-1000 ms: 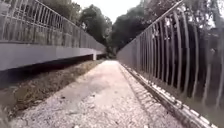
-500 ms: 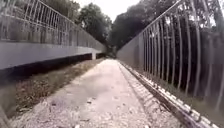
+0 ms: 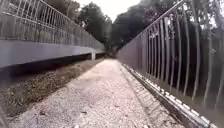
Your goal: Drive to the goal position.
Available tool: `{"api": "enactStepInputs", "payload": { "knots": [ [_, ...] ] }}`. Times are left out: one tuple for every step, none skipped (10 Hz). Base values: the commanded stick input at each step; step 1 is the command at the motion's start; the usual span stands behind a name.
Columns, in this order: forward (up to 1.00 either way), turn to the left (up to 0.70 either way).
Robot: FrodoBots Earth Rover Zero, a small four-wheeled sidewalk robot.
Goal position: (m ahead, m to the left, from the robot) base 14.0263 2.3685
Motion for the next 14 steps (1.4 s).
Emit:
{"api": "enactStepInputs", "payload": {
  "knots": [
    [0.50, 0.00],
    [0.50, 0.00],
    [0.50, 0.00],
    [0.50, 0.00],
    [0.50, 0.00],
    [0.50, 0.00],
    [0.50, 0.00],
    [0.50, 0.00],
    [0.50, 0.00],
    [0.50, 0.00],
    [0.50, 0.00],
    [0.50, 0.00],
    [0.50, 0.00],
    [0.50, 0.00]
  ]
}}
